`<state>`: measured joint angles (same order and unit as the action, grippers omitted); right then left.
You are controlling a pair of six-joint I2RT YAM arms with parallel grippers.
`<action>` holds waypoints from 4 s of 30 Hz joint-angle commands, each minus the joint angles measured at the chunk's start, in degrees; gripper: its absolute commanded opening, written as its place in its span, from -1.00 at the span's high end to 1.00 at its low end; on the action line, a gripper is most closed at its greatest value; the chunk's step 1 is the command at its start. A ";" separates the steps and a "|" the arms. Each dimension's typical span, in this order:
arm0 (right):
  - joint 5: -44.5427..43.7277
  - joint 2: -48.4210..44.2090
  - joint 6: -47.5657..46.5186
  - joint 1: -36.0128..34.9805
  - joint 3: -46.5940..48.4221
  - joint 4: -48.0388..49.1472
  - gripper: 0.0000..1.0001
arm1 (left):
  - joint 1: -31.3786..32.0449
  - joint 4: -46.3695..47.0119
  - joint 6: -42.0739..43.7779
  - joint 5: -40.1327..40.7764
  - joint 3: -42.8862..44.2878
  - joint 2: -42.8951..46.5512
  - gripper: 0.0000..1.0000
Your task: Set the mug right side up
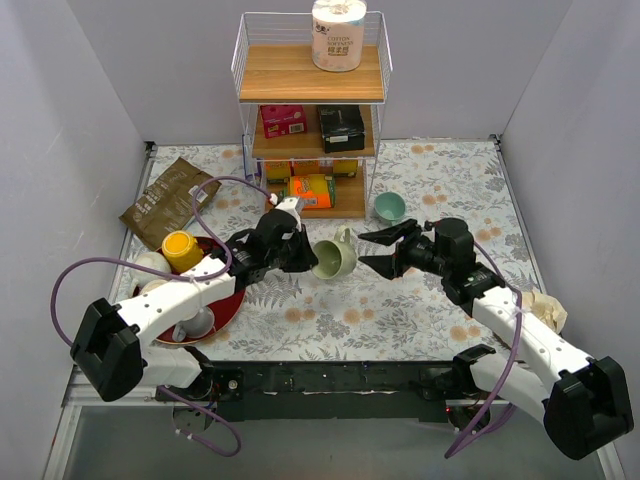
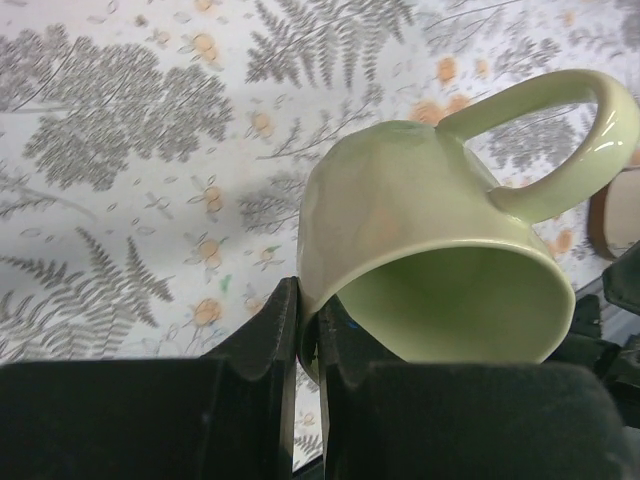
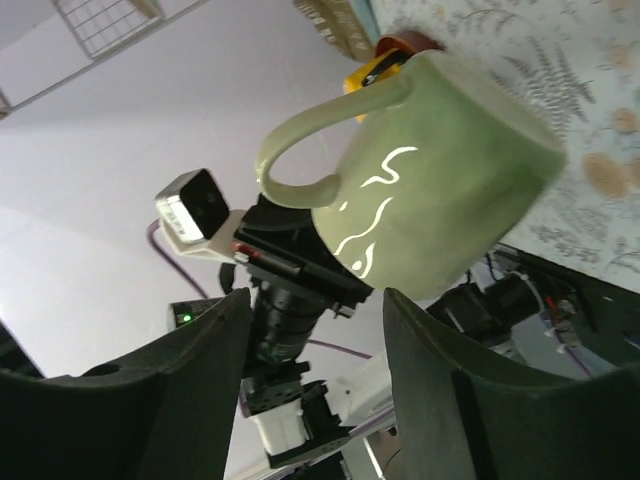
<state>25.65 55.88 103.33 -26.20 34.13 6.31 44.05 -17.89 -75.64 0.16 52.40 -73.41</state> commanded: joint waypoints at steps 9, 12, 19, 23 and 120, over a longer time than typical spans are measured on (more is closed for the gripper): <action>-6.75 2.79 -47.71 2.55 13.03 -24.72 -0.35 | 0.77 -18.93 4.97 3.18 9.21 -2.79 1.00; -9.74 10.80 -68.74 -0.34 25.06 -34.92 -0.35 | 1.38 -20.34 7.07 2.74 10.79 -5.60 1.00; -9.92 10.92 -78.02 -1.14 25.11 -31.36 -0.36 | 3.14 -25.61 10.07 6.51 17.02 -14.91 1.00; -10.26 11.09 -78.10 -1.84 24.32 -31.17 -0.36 | 4.55 -27.90 9.63 9.06 19.31 -18.17 1.00; -39.80 43.96 -60.44 24.70 43.74 -35.75 0.97 | -10.48 -38.53 -12.96 16.97 19.14 7.57 -0.81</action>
<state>-12.34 99.83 37.91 -1.52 73.78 -33.67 33.85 -54.63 -87.11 15.68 71.83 -68.16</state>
